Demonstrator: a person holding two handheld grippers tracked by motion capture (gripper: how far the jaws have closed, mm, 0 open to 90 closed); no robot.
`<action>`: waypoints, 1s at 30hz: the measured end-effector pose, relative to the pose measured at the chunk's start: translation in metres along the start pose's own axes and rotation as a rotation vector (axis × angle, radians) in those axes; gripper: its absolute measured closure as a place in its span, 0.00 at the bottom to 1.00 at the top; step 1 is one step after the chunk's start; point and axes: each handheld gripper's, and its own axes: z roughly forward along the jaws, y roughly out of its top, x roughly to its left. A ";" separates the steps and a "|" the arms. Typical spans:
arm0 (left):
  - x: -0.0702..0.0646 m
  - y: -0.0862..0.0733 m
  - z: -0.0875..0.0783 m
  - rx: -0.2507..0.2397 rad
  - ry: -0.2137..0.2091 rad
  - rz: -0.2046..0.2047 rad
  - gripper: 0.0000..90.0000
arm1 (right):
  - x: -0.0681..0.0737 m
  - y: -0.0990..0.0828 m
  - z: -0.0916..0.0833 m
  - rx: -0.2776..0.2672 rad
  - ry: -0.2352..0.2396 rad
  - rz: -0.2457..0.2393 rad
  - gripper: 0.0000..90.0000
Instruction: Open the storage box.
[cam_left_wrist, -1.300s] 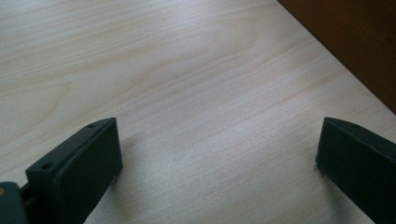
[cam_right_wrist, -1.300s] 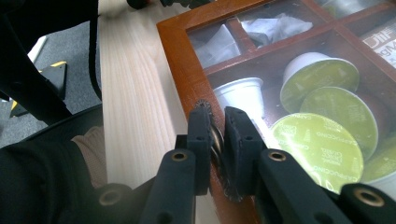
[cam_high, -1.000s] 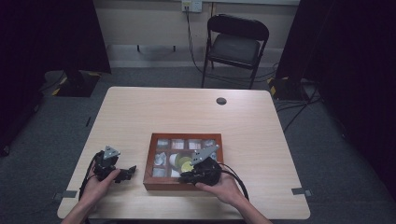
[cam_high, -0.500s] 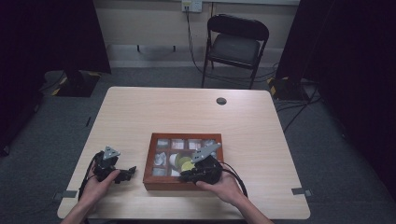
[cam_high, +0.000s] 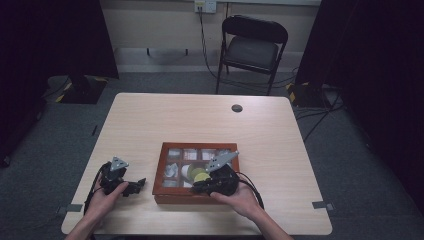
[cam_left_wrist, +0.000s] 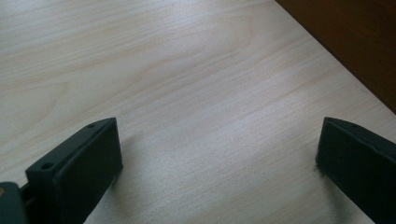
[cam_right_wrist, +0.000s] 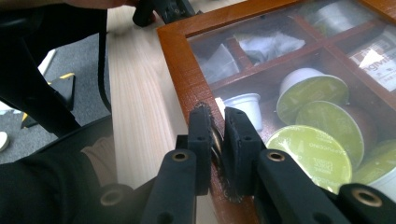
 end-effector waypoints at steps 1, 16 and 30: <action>0.000 0.000 0.000 0.000 0.000 0.000 0.00 | 0.000 0.000 -0.001 -0.003 0.002 0.007 0.90; 0.000 0.000 0.000 0.000 0.000 0.000 0.00 | 0.000 0.004 -0.006 -0.030 0.006 0.024 0.90; 0.000 0.000 0.000 0.000 0.000 0.000 0.00 | -0.001 0.008 -0.011 -0.053 0.006 0.045 0.90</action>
